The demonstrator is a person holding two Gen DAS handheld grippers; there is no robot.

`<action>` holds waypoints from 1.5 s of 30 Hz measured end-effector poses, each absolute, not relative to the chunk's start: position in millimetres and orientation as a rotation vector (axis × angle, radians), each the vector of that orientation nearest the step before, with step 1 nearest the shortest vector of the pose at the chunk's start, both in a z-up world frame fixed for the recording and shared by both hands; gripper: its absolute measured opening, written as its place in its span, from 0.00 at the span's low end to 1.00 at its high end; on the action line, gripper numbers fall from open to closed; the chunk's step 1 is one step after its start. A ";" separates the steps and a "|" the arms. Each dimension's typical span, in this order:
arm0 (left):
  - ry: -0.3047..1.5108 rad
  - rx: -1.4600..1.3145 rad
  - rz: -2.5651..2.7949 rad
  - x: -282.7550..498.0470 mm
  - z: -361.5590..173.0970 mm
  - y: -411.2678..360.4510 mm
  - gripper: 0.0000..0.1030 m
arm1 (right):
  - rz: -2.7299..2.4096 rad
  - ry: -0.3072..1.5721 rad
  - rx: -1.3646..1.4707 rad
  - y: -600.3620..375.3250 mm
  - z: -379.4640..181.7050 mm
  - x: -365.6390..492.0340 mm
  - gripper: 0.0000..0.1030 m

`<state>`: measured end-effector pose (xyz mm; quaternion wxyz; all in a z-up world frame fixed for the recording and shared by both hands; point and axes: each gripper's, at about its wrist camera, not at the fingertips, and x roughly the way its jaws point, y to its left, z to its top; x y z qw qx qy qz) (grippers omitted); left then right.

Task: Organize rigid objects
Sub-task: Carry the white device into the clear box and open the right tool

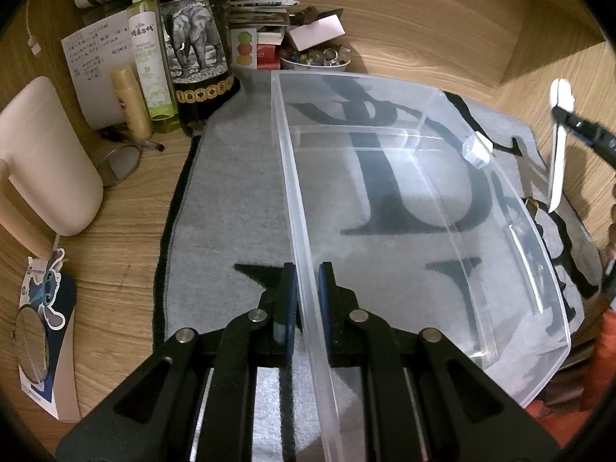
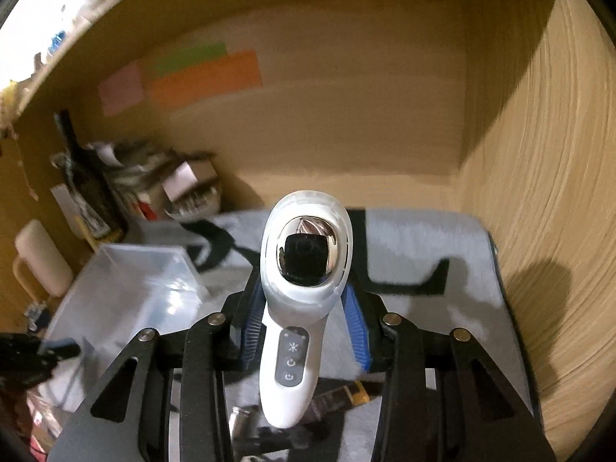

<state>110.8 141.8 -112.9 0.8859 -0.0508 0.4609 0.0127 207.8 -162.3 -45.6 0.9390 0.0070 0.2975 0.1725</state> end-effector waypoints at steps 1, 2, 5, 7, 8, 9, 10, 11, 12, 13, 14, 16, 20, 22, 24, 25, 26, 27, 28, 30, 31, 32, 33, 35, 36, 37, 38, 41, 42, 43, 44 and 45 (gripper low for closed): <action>0.957 -0.103 0.028 110.7 -112.8 141.6 0.11 | 0.362 0.592 0.017 -160.5 -39.9 204.3 0.35; 0.955 -0.101 0.030 110.7 -112.5 141.8 0.11 | 0.371 0.577 0.018 -158.4 -35.0 201.1 0.35; 0.953 -0.101 0.028 110.4 -112.5 142.1 0.11 | 0.404 0.537 0.016 -149.8 -20.3 191.4 0.35; 0.952 -0.098 0.028 109.9 -112.5 142.3 0.10 | 0.430 0.513 0.015 -143.3 -12.1 184.7 0.35; 0.950 -0.095 0.030 110.2 -112.3 141.4 0.10 | 0.444 0.503 0.014 -139.6 -8.8 181.4 0.35; 0.950 -0.092 0.030 110.2 -112.2 141.0 0.10 | 0.458 0.491 0.013 -136.6 -5.3 178.0 0.35; 0.949 -0.090 0.030 110.2 -112.3 140.9 0.11 | 0.474 0.480 0.011 -131.9 -2.0 174.6 0.35; 0.949 -0.088 0.030 110.1 -112.2 140.8 0.11 | 0.488 0.473 0.009 -128.0 0.5 171.8 0.35; 0.949 -0.089 0.030 110.1 -112.3 140.6 0.11 | 0.507 0.465 0.005 -121.8 3.4 168.7 0.35; 0.949 -0.088 0.030 110.0 -112.3 140.6 0.11 | 0.520 0.461 0.000 -117.5 4.4 166.5 0.35; 0.948 -0.088 0.031 109.9 -112.2 140.6 0.11 | 0.536 0.457 -0.006 -112.6 5.3 163.8 0.35; 0.948 -0.088 0.031 110.1 -112.3 140.4 0.11 | 0.566 0.451 -0.020 -101.2 7.5 159.5 0.35; 0.946 -0.089 0.030 109.8 -112.4 140.1 0.11 | 0.617 0.458 -0.051 -78.1 5.4 155.6 0.35; 0.944 -0.089 0.028 109.7 -112.1 140.1 0.11 | 0.639 0.470 -0.067 -67.4 1.7 155.3 0.35; 0.944 -0.089 0.027 109.8 -112.2 140.2 0.11 | 0.657 0.487 -0.081 -58.6 -1.9 155.2 0.35; 0.944 -0.089 0.026 110.1 -112.1 140.1 0.11 | 0.667 0.497 -0.088 -54.7 -4.4 154.6 0.35; 0.944 -0.089 0.027 109.7 -112.1 140.1 0.10 | 0.673 0.509 -0.096 -50.4 -7.9 155.1 0.35; 0.944 -0.089 0.028 109.5 -112.2 139.9 0.10 | 0.680 0.522 -0.105 -46.2 -11.6 155.5 0.35; 0.944 -0.087 0.028 109.8 -112.1 139.5 0.10 | 0.685 0.533 -0.112 -44.4 -13.6 155.5 0.35; 0.943 -0.082 0.026 110.1 -112.2 139.5 0.10 | 0.694 0.563 -0.130 -34.3 -22.6 157.4 0.35; 0.943 -0.081 0.025 110.1 -112.3 139.3 0.10 | 0.698 0.575 -0.137 -30.4 -25.8 158.7 0.35; 0.942 -0.080 0.025 110.1 -112.3 139.2 0.10 | 0.702 0.588 -0.144 -27.0 -29.4 159.9 0.35; 0.942 -0.079 0.024 109.8 -112.4 139.4 0.10 | 0.706 0.603 -0.150 -23.8 -33.3 161.1 0.35; 0.941 -0.079 0.024 109.9 -112.4 139.0 0.10 | 0.712 0.635 -0.169 -17.4 -42.0 164.3 0.35; 0.941 -0.079 0.024 109.8 -112.4 139.0 0.10 | 0.714 0.651 -0.182 -13.9 -46.4 166.2 0.35; 0.941 -0.078 0.024 110.1 -112.4 138.8 0.10 | 0.715 0.664 -0.192 -12.0 -48.9 168.0 0.35; 0.940 -0.077 0.023 110.1 -112.5 138.8 0.10 | 0.717 0.678 -0.202 -9.1 -53.0 170.1 0.35; 0.940 -0.076 0.022 110.1 -112.7 138.6 0.11 | 0.722 0.721 -0.237 -2.0 -64.2 174.0 0.35; 0.940 -0.075 0.023 109.9 -112.6 138.7 0.11 | 0.725 0.736 -0.251 0.6 -68.4 174.8 0.35; 0.939 -0.074 0.022 110.0 -112.7 138.6 0.10 | 0.726 0.746 -0.261 2.7 -71.2 175.2 0.35; 0.939 -0.074 0.022 110.3 -112.7 138.5 0.11 | 0.728 0.755 -0.272 4.8 -73.6 175.7 0.35; 0.939 -0.074 0.022 110.0 -112.8 138.5 0.10 | 0.731 0.766 -0.282 7.1 -76.2 175.8 0.35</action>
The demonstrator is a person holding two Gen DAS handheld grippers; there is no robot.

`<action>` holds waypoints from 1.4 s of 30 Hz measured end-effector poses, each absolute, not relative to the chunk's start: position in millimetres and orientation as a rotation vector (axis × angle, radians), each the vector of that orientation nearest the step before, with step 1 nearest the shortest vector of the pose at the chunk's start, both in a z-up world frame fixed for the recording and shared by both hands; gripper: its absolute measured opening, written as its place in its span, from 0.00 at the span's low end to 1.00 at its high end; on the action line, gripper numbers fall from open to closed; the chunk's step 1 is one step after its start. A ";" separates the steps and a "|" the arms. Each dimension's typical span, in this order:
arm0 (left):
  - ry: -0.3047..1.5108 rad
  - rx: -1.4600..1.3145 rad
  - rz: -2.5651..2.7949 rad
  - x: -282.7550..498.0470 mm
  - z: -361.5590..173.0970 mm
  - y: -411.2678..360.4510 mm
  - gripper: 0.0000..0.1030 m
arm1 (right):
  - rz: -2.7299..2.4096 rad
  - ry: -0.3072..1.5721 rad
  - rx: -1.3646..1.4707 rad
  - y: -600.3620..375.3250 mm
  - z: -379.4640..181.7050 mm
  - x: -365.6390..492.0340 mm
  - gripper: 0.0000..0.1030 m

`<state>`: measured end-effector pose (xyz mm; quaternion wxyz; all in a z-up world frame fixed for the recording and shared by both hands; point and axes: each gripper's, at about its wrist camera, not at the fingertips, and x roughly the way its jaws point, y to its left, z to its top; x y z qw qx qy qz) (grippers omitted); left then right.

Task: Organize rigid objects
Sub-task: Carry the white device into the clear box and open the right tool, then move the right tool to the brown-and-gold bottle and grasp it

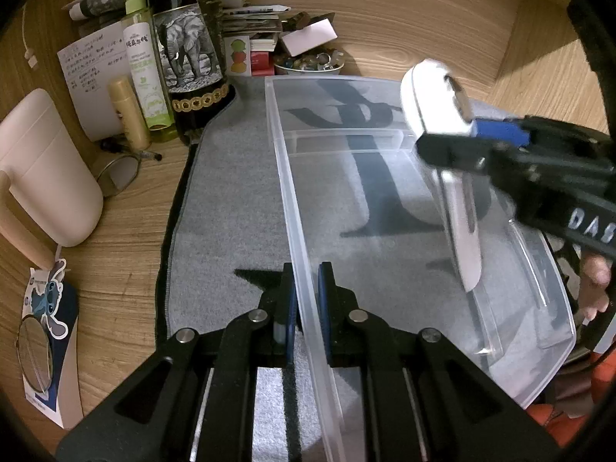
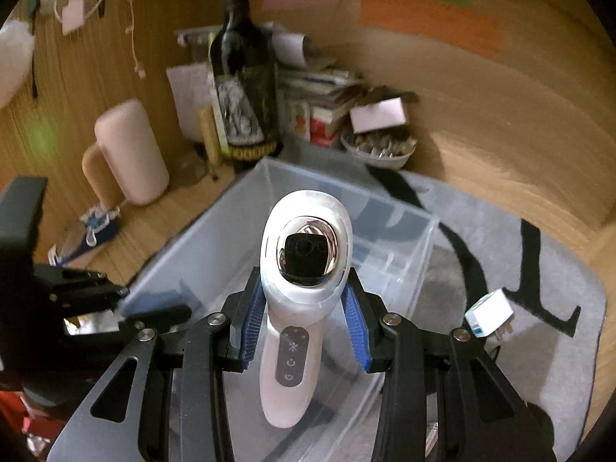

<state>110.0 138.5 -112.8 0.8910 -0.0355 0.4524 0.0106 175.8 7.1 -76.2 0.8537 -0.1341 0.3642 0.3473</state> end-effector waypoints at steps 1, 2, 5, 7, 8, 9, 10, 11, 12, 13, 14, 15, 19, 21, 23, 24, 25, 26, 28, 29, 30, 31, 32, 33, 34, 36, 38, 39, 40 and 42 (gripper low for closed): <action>0.939 -0.073 0.022 110.1 -112.8 138.5 0.10 | 0.735 0.780 -0.292 9.0 -79.2 176.0 0.35; 0.940 -0.071 0.022 110.4 -112.8 138.5 0.10 | 0.740 0.793 -0.302 11.3 -81.7 175.9 0.35; 0.939 -0.069 0.021 110.7 -112.8 138.5 0.10 | 0.749 0.818 -0.337 16.6 -87.5 175.7 0.35; 0.939 -0.069 0.021 111.0 -112.9 138.6 0.10 | 0.756 0.832 -0.357 19.6 -90.9 176.1 0.35; 0.939 -0.068 0.021 111.2 -112.9 138.6 0.10 | 0.759 0.838 -0.365 21.4 -92.6 176.0 0.35; 0.939 -0.067 0.021 110.9 -112.9 138.4 0.10 | 0.761 0.845 -0.373 22.7 -94.2 175.9 0.35; 0.939 -0.067 0.020 111.0 -113.0 138.5 0.10 | 0.763 0.851 -0.379 24.2 -95.7 176.3 0.35; 0.939 -0.068 0.020 111.6 -113.0 139.0 0.10 | 0.764 0.857 -0.384 25.3 -97.0 176.4 0.35; 0.939 -0.067 0.020 110.9 -113.0 138.3 0.10 | 0.765 0.863 -0.388 25.8 -98.3 176.5 0.35; 0.938 -0.066 0.021 111.0 -113.0 138.4 0.11 | 0.767 0.872 -0.393 26.5 -99.4 176.7 0.35; 0.939 -0.066 0.021 111.3 -113.0 138.5 0.11 | 0.769 0.878 -0.395 26.6 -100.0 176.7 0.35; 0.939 -0.067 0.020 110.9 -113.1 138.5 0.11 | 0.771 0.882 -0.397 26.6 -100.5 176.2 0.35; 0.938 -0.068 0.021 110.8 -113.1 138.4 0.11 | 0.775 0.889 -0.415 28.2 -103.3 174.7 0.35; 0.938 -0.066 0.020 110.7 -113.1 138.4 0.10 | 0.773 0.898 -0.417 28.6 -104.4 175.2 0.35; 0.939 -0.067 0.021 111.0 -113.2 138.5 0.11 | 0.768 0.900 -0.413 28.3 -104.5 175.9 0.36; 0.939 -0.066 0.021 110.7 -113.2 138.4 0.11 | 0.767 0.894 -0.407 27.5 -103.6 175.9 0.40; 0.939 -0.065 0.021 110.8 -113.2 138.2 0.11 | 0.765 0.884 -0.403 26.5 -102.0 175.7 0.47; 0.940 -0.065 0.021 111.1 -113.5 138.3 0.11 | 0.762 0.872 -0.399 25.4 -99.8 175.5 0.51; 0.941 -0.066 0.020 111.0 -113.8 138.4 0.10 | 0.759 0.838 -0.387 22.9 -93.5 173.8 0.58; 0.941 -0.065 0.020 111.1 -113.8 138.5 0.10 | 0.758 0.823 -0.385 21.7 -90.5 173.0 0.58; 0.940 -0.065 0.020 111.0 -113.7 138.5 0.10 | 0.755 0.808 -0.386 20.4 -87.0 171.8 0.58; 0.941 -0.066 0.020 111.0 -113.7 138.5 0.10 | 0.752 0.797 -0.384 19.2 -84.1 171.3 0.59; 0.941 -0.068 0.020 111.2 -113.8 138.7 0.11 | 0.749 0.786 -0.381 17.6 -81.2 170.8 0.59; 0.941 -0.067 0.020 110.9 -114.0 138.6 0.10 | 0.746 0.774 -0.376 15.7 -78.0 170.3 0.61; 0.942 -0.067 0.020 111.1 -114.0 138.7 0.11 | 0.741 0.760 -0.368 13.2 -74.1 169.7 0.64; 0.942 -0.066 0.020 111.0 -114.1 138.7 0.10 | 0.738 0.732 -0.352 7.8 -66.5 168.9 0.68; 0.942 -0.066 0.020 111.1 -114.2 138.9 0.11 | 0.730 0.702 -0.339 1.8 -58.6 167.5 0.68; 0.942 -0.066 0.020 110.8 -114.2 138.9 0.11 | 0.722 0.683 -0.332 -2.4 -53.4 166.6 0.69; 0.942 -0.066 0.020 110.8 -114.2 138.9 0.11 | 0.714 0.670 -0.327 -5.8 -49.9 165.6 0.69; 0.942 -0.065 0.021 110.7 -114.4 139.0 0.11 | 0.698 0.644 -0.315 -14.7 -41.8 165.9 0.69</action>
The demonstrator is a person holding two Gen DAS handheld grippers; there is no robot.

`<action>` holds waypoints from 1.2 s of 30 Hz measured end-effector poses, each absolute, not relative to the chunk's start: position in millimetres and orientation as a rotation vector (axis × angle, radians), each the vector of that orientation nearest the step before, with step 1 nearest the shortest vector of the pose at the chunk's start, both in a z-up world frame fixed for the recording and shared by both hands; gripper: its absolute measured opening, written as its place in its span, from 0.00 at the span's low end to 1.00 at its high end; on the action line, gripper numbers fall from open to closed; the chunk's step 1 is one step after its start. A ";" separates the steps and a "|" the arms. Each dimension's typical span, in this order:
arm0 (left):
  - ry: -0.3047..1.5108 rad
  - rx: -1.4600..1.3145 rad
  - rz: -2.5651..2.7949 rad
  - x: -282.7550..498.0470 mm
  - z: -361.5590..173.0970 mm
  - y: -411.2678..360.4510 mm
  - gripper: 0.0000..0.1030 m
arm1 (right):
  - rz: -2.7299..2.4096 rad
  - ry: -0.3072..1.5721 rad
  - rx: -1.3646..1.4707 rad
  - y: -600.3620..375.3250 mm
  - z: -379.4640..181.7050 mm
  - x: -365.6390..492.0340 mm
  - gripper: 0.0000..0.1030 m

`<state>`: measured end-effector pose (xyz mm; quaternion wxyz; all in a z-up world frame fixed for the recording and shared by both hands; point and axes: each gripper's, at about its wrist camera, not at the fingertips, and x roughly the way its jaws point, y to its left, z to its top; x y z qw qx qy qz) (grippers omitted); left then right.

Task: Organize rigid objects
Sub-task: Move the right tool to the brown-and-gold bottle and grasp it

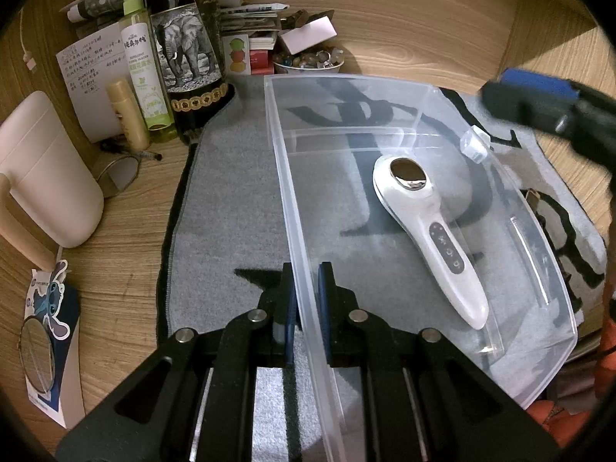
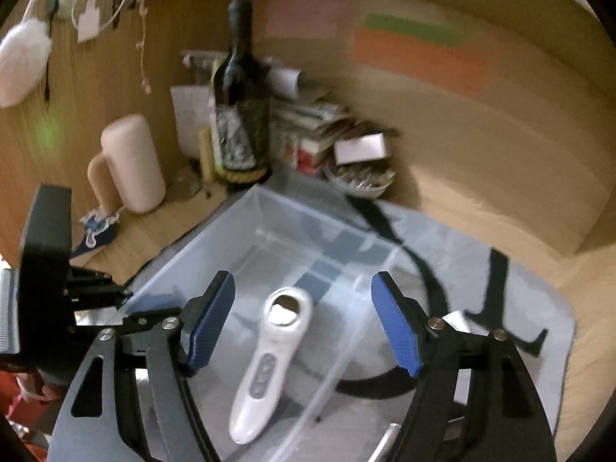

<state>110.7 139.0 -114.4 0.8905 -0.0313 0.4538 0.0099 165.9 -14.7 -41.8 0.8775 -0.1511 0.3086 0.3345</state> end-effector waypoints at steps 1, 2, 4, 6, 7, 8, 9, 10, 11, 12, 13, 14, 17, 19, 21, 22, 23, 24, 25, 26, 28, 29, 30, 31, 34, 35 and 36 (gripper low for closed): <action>0.943 -0.065 0.021 110.6 -114.6 139.2 0.11 | 0.688 0.632 -0.308 -20.4 -37.5 166.9 0.69; 0.943 -0.065 0.021 110.4 -114.7 139.5 0.11 | 0.678 0.622 -0.300 -26.4 -33.4 168.3 0.69; 0.943 -0.065 0.021 110.4 -114.7 139.3 0.11 | 0.651 0.603 -0.285 -38.9 -26.0 170.6 0.70; 0.944 -0.064 0.022 110.0 -114.9 139.5 0.11 | 0.613 0.588 -0.270 -53.0 -20.0 174.3 0.72; 0.944 -0.063 0.023 109.8 -115.0 139.4 0.11 | 0.595 0.582 -0.263 -59.1 -17.7 175.6 0.75; 0.945 -0.061 0.024 109.6 -115.2 139.6 0.11 | 0.579 0.578 -0.256 -66.0 -16.1 177.6 0.76; 0.945 -0.061 0.025 109.7 -115.4 139.5 0.11 | 0.560 0.573 -0.248 -73.6 -14.9 179.2 0.77; 0.946 -0.061 0.026 109.6 -115.5 139.4 0.11 | 0.542 0.572 -0.241 -81.2 -14.2 180.9 0.77; 0.946 -0.061 0.026 109.3 -115.7 139.7 0.11 | 0.521 0.572 -0.234 -89.7 -14.1 182.9 0.77; 0.947 -0.060 0.026 109.3 -115.6 139.1 0.11 | 0.504 0.573 -0.228 -96.1 -14.1 183.9 0.77; 0.946 -0.060 0.027 109.3 -115.6 139.2 0.11 | 0.482 0.577 -0.220 -104.8 -15.4 185.5 0.77; 0.947 -0.059 0.027 109.2 -115.6 139.5 0.11 | 0.467 0.584 -0.212 -111.3 -16.9 187.1 0.77; 0.949 -0.062 0.026 109.0 -115.7 139.3 0.11 | 0.419 0.614 -0.197 -130.0 -26.4 191.6 0.77; 0.951 -0.059 0.026 108.1 -115.6 138.9 0.11 | 0.388 0.649 -0.196 -141.5 -38.1 194.8 0.77; 0.953 -0.058 0.025 107.2 -115.6 138.9 0.11 | 0.368 0.691 -0.202 -148.7 -51.6 198.4 0.77; 0.955 -0.057 0.025 106.9 -115.9 138.8 0.11 | 0.361 0.720 -0.209 -151.8 -60.8 200.4 0.77; 0.957 -0.055 0.026 106.2 -116.1 138.7 0.11 | 0.358 0.743 -0.215 -155.3 -68.3 201.3 0.77; 0.958 -0.054 0.027 106.2 -116.2 138.2 0.11 | 0.357 0.769 -0.221 -157.1 -76.6 202.6 0.77; 0.960 -0.051 0.029 105.9 -116.4 137.9 0.11 | 0.358 0.801 -0.231 -157.3 -86.5 203.6 0.77; 0.960 -0.051 0.030 105.6 -116.5 137.8 0.11 | 0.363 0.827 -0.241 -157.7 -95.0 204.1 0.77; 0.964 -0.052 0.033 106.0 -116.6 137.2 0.11 | 0.376 0.872 -0.265 -158.9 -109.3 204.8 0.78; 0.965 -0.053 0.035 105.7 -116.5 137.1 0.11 | 0.382 0.889 -0.276 -158.2 -115.2 204.7 0.78; 0.967 -0.053 0.036 105.9 -116.5 136.7 0.11 | 0.389 0.908 -0.290 -158.2 -121.0 204.8 0.78; 0.968 -0.053 0.037 106.0 -116.6 136.5 0.11 | 0.397 0.922 -0.300 -157.4 -126.1 204.9 0.78; 0.972 -0.054 0.042 106.9 -116.7 136.2 0.11 | 0.418 0.945 -0.318 -158.4 -137.2 205.8 0.85; 0.973 -0.054 0.044 106.7 -116.7 136.3 0.11 | 0.418 0.943 -0.314 -160.1 -137.6 206.9 0.86; 0.973 -0.054 0.046 107.1 -116.9 135.9 0.11 | 0.418 0.945 -0.308 -162.1 -137.9 208.8 0.89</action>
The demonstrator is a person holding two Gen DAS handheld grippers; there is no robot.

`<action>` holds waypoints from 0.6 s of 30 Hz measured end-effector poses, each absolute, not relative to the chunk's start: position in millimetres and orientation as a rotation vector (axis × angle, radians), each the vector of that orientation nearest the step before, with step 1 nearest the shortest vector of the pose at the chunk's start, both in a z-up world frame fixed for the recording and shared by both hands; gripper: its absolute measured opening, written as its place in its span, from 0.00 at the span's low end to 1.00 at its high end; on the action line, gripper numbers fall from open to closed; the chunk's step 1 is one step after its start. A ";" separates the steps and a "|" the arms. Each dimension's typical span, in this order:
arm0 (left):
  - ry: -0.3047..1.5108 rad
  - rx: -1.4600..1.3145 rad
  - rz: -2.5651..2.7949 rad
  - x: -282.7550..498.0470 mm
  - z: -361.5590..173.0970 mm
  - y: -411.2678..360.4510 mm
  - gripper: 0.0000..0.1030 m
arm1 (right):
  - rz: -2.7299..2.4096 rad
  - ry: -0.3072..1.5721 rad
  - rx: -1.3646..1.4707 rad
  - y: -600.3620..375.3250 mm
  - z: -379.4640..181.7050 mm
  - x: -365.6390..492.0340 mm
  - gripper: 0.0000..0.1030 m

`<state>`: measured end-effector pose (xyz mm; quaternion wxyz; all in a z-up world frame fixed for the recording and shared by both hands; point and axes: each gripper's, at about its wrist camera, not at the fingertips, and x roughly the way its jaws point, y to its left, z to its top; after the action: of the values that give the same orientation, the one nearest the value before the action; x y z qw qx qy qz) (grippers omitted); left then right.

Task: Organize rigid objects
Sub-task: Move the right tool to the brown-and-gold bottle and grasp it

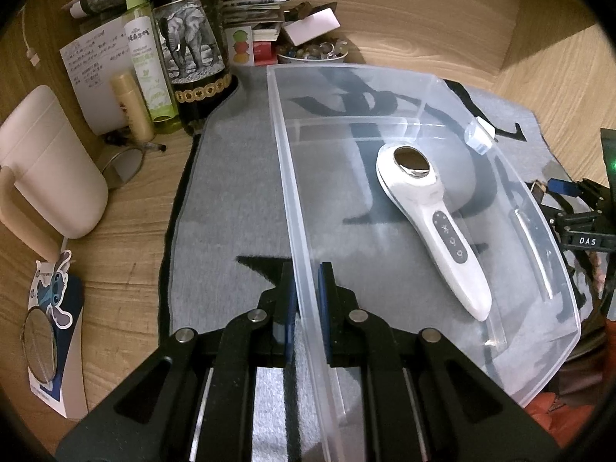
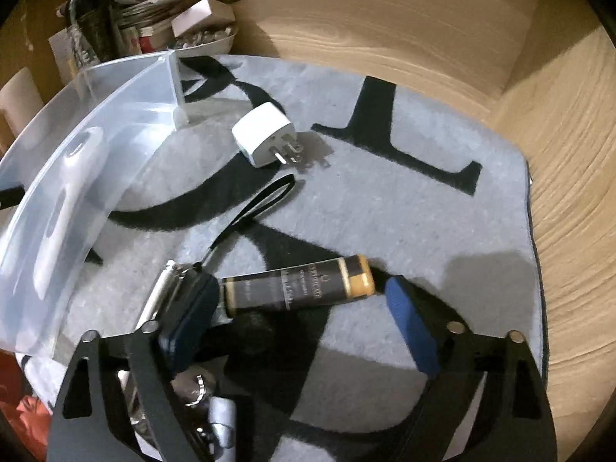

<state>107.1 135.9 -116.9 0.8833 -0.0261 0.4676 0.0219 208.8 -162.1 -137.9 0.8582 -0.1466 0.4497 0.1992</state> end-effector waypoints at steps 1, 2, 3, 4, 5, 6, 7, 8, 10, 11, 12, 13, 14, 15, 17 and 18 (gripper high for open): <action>0.974 -0.055 0.048 107.1 -116.8 135.8 0.11 | 0.427 0.950 -0.293 -164.4 -137.6 211.4 0.89; 0.974 -0.056 0.049 107.0 -116.8 135.8 0.11 | 0.440 0.956 -0.274 -167.6 -138.1 213.9 0.89; 0.974 -0.057 0.051 106.8 -116.8 135.9 0.11 | 0.442 0.959 -0.262 -169.1 -139.4 216.2 0.89; 0.974 -0.058 0.052 106.8 -116.8 135.7 0.11 | 0.438 0.959 -0.251 -171.7 -140.1 217.6 0.89; 0.975 -0.060 0.054 106.6 -116.9 135.8 0.11 | 0.439 0.956 -0.239 -173.6 -140.6 219.0 0.89; 0.975 -0.060 0.055 106.7 -116.7 135.7 0.11 | 0.442 0.956 -0.231 -173.5 -141.6 220.7 0.88; 0.976 -0.060 0.057 106.6 -116.6 135.7 0.11 | 0.445 0.954 -0.221 -175.1 -142.3 221.7 0.87; 0.977 -0.060 0.059 106.6 -116.6 135.6 0.11 | 0.448 0.948 -0.215 -176.1 -142.5 221.2 0.85; 0.979 -0.059 0.061 106.9 -116.5 135.2 0.11 | 0.465 0.945 -0.203 -178.3 -142.4 220.9 0.77; 0.980 -0.059 0.062 107.2 -116.5 135.1 0.11 | 0.463 0.946 -0.200 -178.9 -142.4 221.6 0.77; 0.981 -0.059 0.062 107.8 -116.5 135.0 0.11 | 0.459 0.941 -0.200 -179.8 -142.2 221.4 0.76; 0.981 -0.059 0.062 107.8 -116.5 135.1 0.11 | 0.456 0.937 -0.198 -180.5 -142.1 222.1 0.71; 0.981 -0.059 0.062 107.8 -116.5 135.1 0.11 | 0.451 0.931 -0.194 -181.0 -140.9 223.2 0.66; 0.981 -0.059 0.061 107.9 -116.5 135.1 0.11 | 0.442 0.927 -0.188 -183.0 -138.7 223.5 0.58; 0.980 -0.058 0.061 107.9 -116.4 135.1 0.11 | 0.433 0.934 -0.164 -188.2 -133.9 225.8 0.46; 0.980 -0.059 0.059 107.8 -116.3 135.1 0.11 | 0.432 0.940 -0.153 -190.2 -132.5 227.2 0.38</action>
<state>107.8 135.1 -116.3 0.8816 -0.0282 0.4703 0.0285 227.2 -190.2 -132.5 0.8665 -0.0728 0.4487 0.2062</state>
